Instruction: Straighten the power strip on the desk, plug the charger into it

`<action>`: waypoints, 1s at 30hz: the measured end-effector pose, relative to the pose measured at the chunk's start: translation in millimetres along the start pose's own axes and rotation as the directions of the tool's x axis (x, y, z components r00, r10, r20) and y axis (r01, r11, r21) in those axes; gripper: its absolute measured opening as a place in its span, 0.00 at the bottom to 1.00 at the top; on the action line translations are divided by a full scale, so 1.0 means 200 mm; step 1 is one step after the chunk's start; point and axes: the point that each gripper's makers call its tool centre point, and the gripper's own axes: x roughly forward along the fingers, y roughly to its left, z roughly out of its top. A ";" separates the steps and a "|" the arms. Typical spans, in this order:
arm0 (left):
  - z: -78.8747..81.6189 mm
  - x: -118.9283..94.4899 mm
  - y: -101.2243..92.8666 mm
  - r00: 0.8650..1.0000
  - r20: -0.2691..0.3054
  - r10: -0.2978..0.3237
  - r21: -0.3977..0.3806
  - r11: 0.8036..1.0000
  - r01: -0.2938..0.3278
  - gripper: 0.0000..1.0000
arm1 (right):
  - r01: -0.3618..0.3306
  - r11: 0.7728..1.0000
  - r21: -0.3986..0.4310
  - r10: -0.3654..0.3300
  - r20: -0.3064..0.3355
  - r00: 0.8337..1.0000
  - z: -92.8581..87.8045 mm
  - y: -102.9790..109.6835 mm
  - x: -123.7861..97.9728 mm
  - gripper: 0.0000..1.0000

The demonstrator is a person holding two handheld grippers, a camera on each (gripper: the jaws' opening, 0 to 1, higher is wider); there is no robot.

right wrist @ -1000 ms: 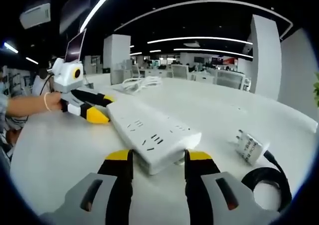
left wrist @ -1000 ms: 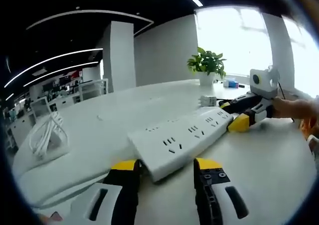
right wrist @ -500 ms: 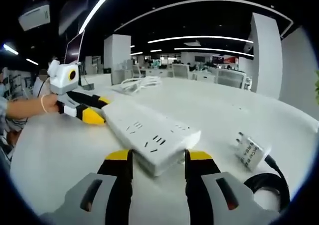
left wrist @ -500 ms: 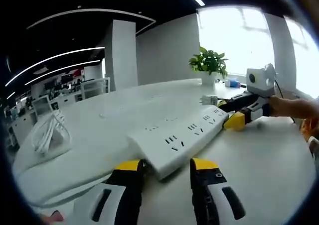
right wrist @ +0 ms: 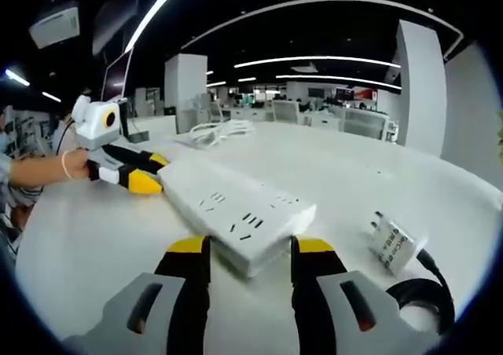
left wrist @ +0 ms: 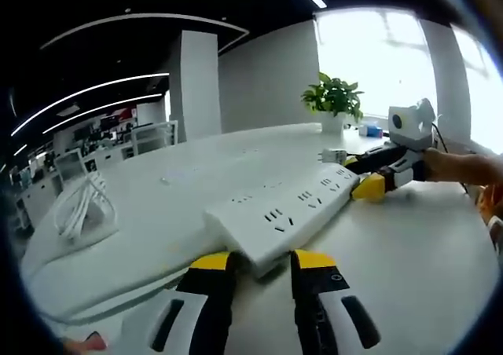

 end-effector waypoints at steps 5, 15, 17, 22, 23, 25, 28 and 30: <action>0.00 0.00 0.00 1.000 -0.001 0.005 -0.007 1.000 -0.005 0.28 | -0.013 1.000 -0.004 0.013 -0.006 1.000 0.00 -0.01 0.01 0.39; 0.00 -0.01 0.01 1.000 -0.002 0.008 -0.020 1.000 -0.008 0.27 | -0.025 1.000 -0.009 0.025 -0.020 0.999 0.01 -0.02 0.03 0.39; 0.00 -0.01 0.01 1.000 -0.003 0.009 -0.019 1.000 -0.009 0.27 | -0.026 1.000 -0.010 0.026 -0.022 0.999 0.01 -0.03 0.04 0.39; 0.00 -0.02 0.02 1.000 -0.004 0.011 -0.019 1.000 -0.011 0.27 | -0.030 0.999 -0.016 0.030 -0.029 0.999 0.02 -0.03 0.06 0.39; 0.00 -0.02 0.02 1.000 -0.004 0.011 -0.020 1.000 -0.011 0.27 | -0.031 0.999 -0.015 0.031 -0.030 0.999 0.02 -0.04 0.06 0.39; 0.00 -0.02 0.02 1.000 -0.004 0.010 -0.022 1.000 -0.010 0.27 | -0.033 0.999 -0.015 0.032 -0.030 0.999 0.02 -0.04 0.07 0.39; 0.00 -0.02 0.03 1.000 -0.004 0.012 -0.021 1.000 -0.012 0.27 | -0.034 0.999 -0.016 0.034 -0.030 0.999 0.02 -0.04 0.07 0.39; 0.00 -0.02 0.03 1.000 -0.005 0.013 -0.021 1.000 -0.013 0.27 | -0.036 0.999 -0.017 0.035 -0.031 0.999 0.02 -0.04 0.07 0.39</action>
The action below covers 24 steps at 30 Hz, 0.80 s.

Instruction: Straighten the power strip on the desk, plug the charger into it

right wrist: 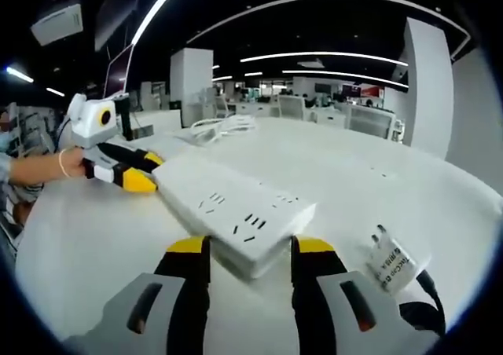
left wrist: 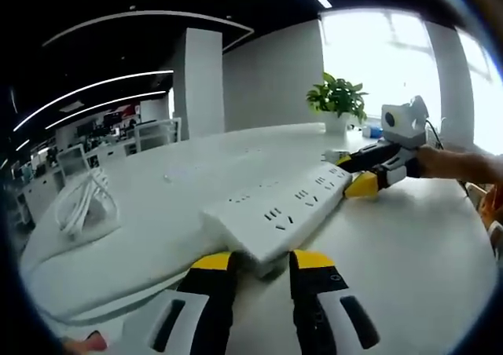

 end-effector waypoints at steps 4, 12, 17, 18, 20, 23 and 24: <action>0.00 0.00 0.00 1.000 0.001 0.000 -0.001 1.000 0.000 0.27 | 0.000 1.000 -0.001 0.000 -0.001 1.000 0.00 0.00 0.01 0.39; 0.00 0.00 0.01 1.000 -0.005 0.001 0.003 1.000 -0.001 0.27 | -0.005 1.000 0.000 0.005 0.000 1.000 0.01 0.00 0.02 0.39; 0.00 0.00 0.01 1.000 -0.010 0.004 0.009 1.000 -0.004 0.27 | -0.010 1.000 0.000 0.010 -0.004 1.000 0.01 0.00 0.02 0.39; 0.00 0.00 0.01 1.000 -0.010 0.004 0.009 1.000 -0.004 0.27 | -0.010 1.000 0.000 0.010 -0.004 1.000 0.01 0.00 0.02 0.39; 0.00 0.00 0.02 1.000 -0.008 0.005 0.009 1.000 -0.005 0.27 | -0.010 1.000 0.001 0.010 -0.005 1.000 0.02 0.00 0.03 0.39; 0.00 -0.01 0.02 1.000 -0.008 0.007 0.010 1.000 -0.007 0.27 | -0.008 1.000 0.002 0.008 -0.005 1.000 0.02 0.00 0.04 0.39; 0.00 -0.01 0.02 1.000 -0.008 0.008 0.011 1.000 -0.008 0.27 | -0.008 1.000 0.003 0.008 -0.004 1.000 0.02 0.00 0.04 0.39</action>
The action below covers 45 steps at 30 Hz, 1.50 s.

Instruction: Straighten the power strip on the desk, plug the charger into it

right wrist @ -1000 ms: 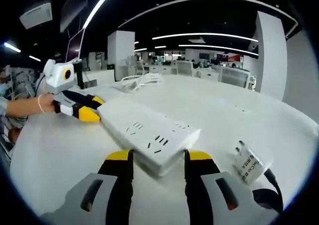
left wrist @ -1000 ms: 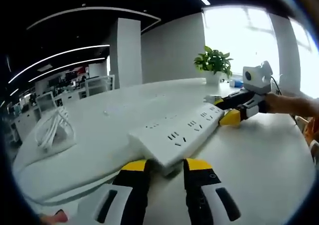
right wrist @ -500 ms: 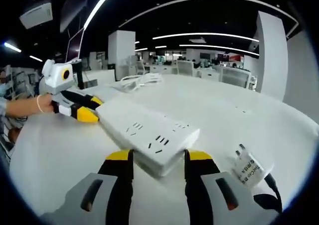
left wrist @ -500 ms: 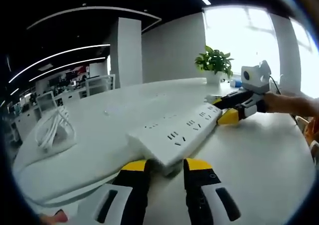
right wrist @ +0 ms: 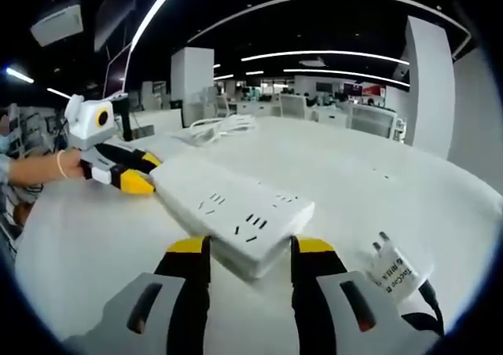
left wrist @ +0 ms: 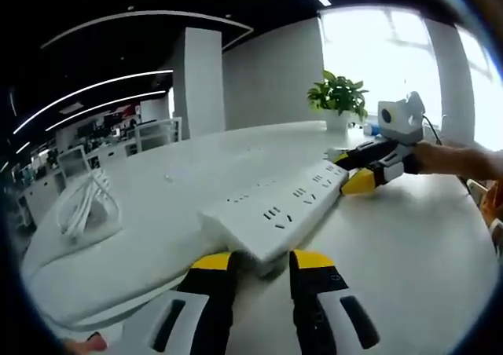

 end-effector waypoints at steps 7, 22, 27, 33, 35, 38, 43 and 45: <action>0.00 0.00 0.03 1.000 0.006 0.005 -0.011 1.000 -0.005 0.27 | 0.004 1.000 0.009 -0.004 0.011 1.000 0.01 0.00 0.02 0.39; -0.03 -0.06 0.05 1.000 0.008 0.012 -0.024 1.000 -0.012 0.27 | -0.006 1.000 0.017 0.006 0.007 1.000 0.02 0.07 0.02 0.38; -0.03 -0.07 0.05 1.000 0.008 0.013 -0.024 1.000 -0.013 0.27 | -0.008 1.000 0.013 0.008 0.007 1.000 0.01 0.10 0.01 0.37; -0.04 -0.07 0.05 1.000 0.014 0.016 -0.028 0.999 -0.016 0.27 | -0.008 1.000 0.016 0.008 0.009 1.000 0.00 0.11 0.00 0.37; -0.04 -0.07 0.05 1.000 0.016 0.017 -0.029 0.999 -0.017 0.27 | -0.008 1.000 0.013 0.008 0.008 1.000 0.00 0.12 0.00 0.37; -0.04 -0.07 0.05 1.000 0.016 0.019 -0.029 0.999 -0.018 0.27 | -0.011 1.000 0.014 0.011 0.010 1.000 0.00 0.12 0.00 0.37; -0.04 -0.08 0.04 1.000 0.019 0.021 -0.029 0.999 -0.020 0.27 | -0.016 1.000 0.013 0.016 0.012 1.000 0.00 0.11 0.01 0.37; -0.04 -0.08 0.04 1.000 0.020 0.020 -0.031 0.999 -0.020 0.27 | -0.018 1.000 0.011 0.018 0.012 1.000 0.01 0.11 0.01 0.37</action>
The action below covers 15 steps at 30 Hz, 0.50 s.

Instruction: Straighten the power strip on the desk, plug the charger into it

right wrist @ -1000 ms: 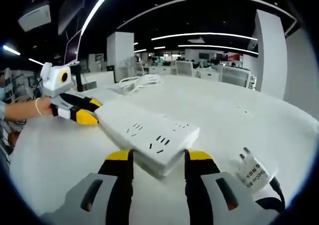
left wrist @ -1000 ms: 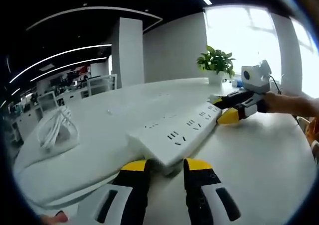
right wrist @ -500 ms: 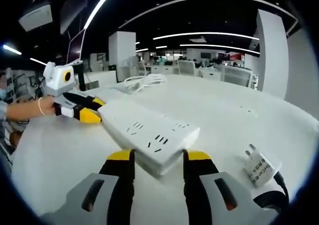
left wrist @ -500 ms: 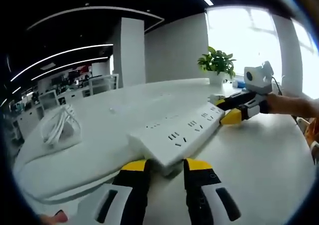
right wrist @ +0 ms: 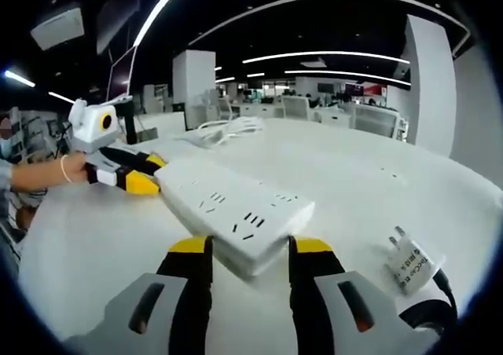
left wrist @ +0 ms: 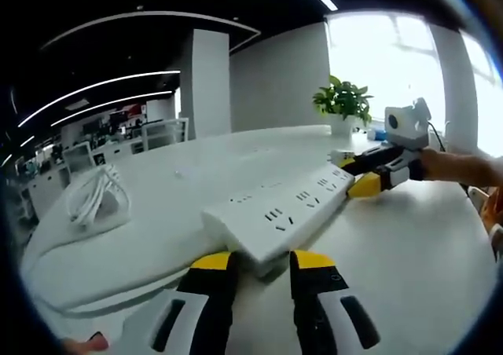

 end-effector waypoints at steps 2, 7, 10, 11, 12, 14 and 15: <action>0.00 0.00 0.00 1.000 -0.001 0.000 0.002 1.000 0.000 0.27 | -0.002 1.000 -0.003 0.002 0.001 1.000 0.00 0.00 0.00 0.37; 0.00 -0.01 -0.01 1.000 -0.001 0.002 0.001 1.000 -0.002 0.27 | 0.003 1.000 -0.008 -0.003 -0.001 1.000 0.00 0.00 -0.01 0.37; 0.00 0.00 -0.02 1.000 0.002 0.001 0.000 1.000 -0.001 0.27 | 0.004 1.000 -0.006 -0.004 -0.001 1.000 0.00 -0.01 -0.02 0.37; 0.01 0.00 -0.03 1.000 0.004 0.001 0.000 1.000 -0.001 0.27 | 0.003 1.000 -0.006 -0.003 0.000 1.000 -0.01 -0.02 -0.02 0.37; 0.01 0.01 -0.03 1.000 0.005 0.001 0.000 1.000 -0.001 0.27 | 0.003 1.000 -0.005 -0.003 0.001 1.000 -0.01 -0.02 -0.02 0.37; 0.01 0.01 -0.04 1.000 0.008 0.001 0.001 1.000 -0.001 0.27 | 0.002 1.000 -0.006 -0.002 0.004 1.000 -0.01 -0.02 -0.02 0.37; 0.01 0.02 -0.04 1.000 0.010 0.001 0.005 1.000 -0.001 0.27 | 0.002 1.000 -0.006 -0.002 0.004 1.000 -0.01 -0.02 -0.03 0.38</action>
